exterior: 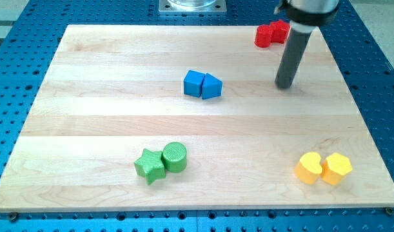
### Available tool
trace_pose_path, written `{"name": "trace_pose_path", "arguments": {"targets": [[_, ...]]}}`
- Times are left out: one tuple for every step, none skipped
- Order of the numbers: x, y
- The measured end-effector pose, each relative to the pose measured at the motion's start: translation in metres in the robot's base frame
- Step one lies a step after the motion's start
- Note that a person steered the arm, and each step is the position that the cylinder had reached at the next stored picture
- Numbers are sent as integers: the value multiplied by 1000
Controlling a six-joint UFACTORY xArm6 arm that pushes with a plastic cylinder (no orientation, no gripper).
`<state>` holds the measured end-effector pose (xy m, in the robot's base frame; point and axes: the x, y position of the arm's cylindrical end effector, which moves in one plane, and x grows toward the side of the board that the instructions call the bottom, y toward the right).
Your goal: Drag the red blocks towards the top center
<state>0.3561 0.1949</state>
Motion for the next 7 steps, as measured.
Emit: {"name": "trace_pose_path", "arguments": {"targets": [[-62,46],[-119,76],[-142,74],[-146,55],[-140,25],[-140,1],[-136,-15]]}}
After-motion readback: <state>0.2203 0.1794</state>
